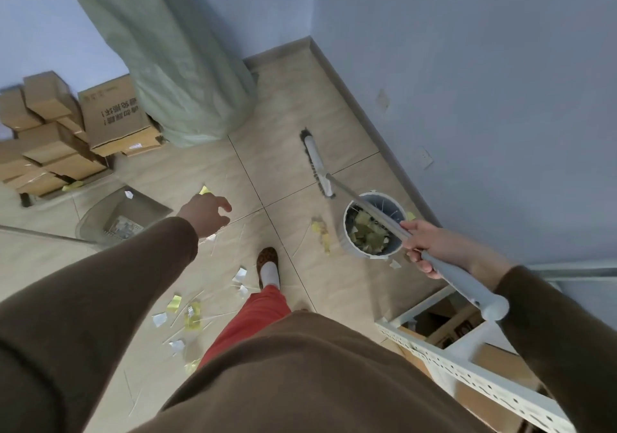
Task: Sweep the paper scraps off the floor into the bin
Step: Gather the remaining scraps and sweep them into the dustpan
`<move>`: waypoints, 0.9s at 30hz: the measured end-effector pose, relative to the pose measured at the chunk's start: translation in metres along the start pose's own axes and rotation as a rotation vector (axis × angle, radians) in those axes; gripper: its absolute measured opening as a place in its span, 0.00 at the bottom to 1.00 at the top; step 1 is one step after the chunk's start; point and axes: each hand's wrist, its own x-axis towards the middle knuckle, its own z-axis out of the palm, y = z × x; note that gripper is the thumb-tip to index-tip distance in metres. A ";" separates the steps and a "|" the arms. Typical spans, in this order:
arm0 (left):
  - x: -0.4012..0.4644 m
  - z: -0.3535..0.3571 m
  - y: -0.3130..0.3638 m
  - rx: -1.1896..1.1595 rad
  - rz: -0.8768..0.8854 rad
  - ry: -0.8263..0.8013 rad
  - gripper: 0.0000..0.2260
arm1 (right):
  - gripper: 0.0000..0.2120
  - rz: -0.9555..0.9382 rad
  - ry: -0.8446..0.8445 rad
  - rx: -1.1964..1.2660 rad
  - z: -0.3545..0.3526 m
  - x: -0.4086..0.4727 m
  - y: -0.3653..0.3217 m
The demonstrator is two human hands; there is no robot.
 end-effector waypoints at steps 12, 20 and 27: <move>-0.034 0.040 0.029 0.066 0.146 -0.044 0.13 | 0.23 0.011 0.557 -0.865 -0.148 0.112 0.019; -0.046 0.065 0.019 0.049 0.114 -0.103 0.13 | 0.25 0.255 0.524 -0.667 -0.119 0.087 0.146; -0.067 0.067 0.016 0.017 0.162 -0.096 0.13 | 0.24 0.301 0.426 -0.209 0.001 0.063 0.202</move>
